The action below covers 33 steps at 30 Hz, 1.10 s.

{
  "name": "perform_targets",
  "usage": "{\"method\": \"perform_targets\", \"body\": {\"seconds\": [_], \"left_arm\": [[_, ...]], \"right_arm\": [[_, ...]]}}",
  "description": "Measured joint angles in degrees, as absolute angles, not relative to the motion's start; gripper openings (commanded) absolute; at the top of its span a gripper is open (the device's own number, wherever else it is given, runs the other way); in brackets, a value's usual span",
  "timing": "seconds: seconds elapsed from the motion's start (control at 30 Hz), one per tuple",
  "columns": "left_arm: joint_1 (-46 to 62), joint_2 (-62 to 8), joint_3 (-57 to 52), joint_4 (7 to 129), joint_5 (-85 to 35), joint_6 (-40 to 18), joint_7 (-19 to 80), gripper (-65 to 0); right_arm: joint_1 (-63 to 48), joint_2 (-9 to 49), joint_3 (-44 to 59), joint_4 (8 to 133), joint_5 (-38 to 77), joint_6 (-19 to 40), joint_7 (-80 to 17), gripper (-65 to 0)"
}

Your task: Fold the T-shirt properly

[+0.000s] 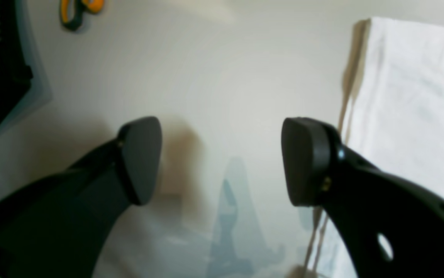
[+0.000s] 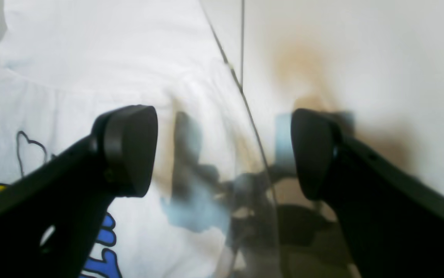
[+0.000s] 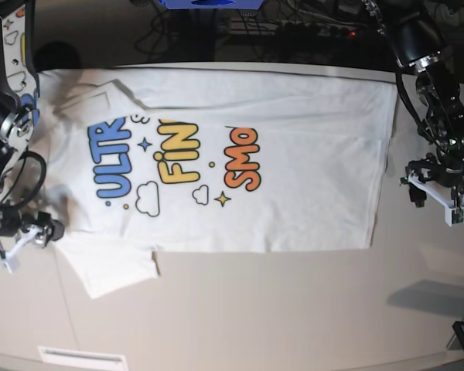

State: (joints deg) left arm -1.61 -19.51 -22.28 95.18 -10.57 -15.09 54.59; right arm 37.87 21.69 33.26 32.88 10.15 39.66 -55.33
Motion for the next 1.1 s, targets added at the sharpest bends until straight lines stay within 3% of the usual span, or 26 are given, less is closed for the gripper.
{"method": "perform_targets", "body": {"seconds": [0.4,0.63,0.83,1.0,1.1], "left_arm": [[-1.43,-19.68,-22.5,95.18,-10.57,-15.11,54.59,-17.6],[-1.52,-19.68,-22.5,95.18,-10.55,-15.07,54.59,-17.6],[-1.76,-19.66,-22.41,95.15,-10.57,-15.07,54.63,-17.0],[-8.38,-19.57,-22.22,85.97,-10.63,-15.4,54.3,-16.6],[-12.97,-19.27,-22.59,77.6,-10.55,-20.1,54.65,-16.6]], "right_arm": [[37.26,19.44,28.8,32.88,11.0,40.01,-50.11,-14.5],[36.97,19.18,28.8,32.86,10.76,39.64,-50.02,-36.6],[36.88,19.0,28.77,32.8,10.35,39.62,-50.98,-64.4],[36.84,18.79,28.77,32.75,10.37,39.59,-51.0,-64.1],[36.82,18.72,28.77,32.8,10.39,39.62,-50.87,-64.1]]}}
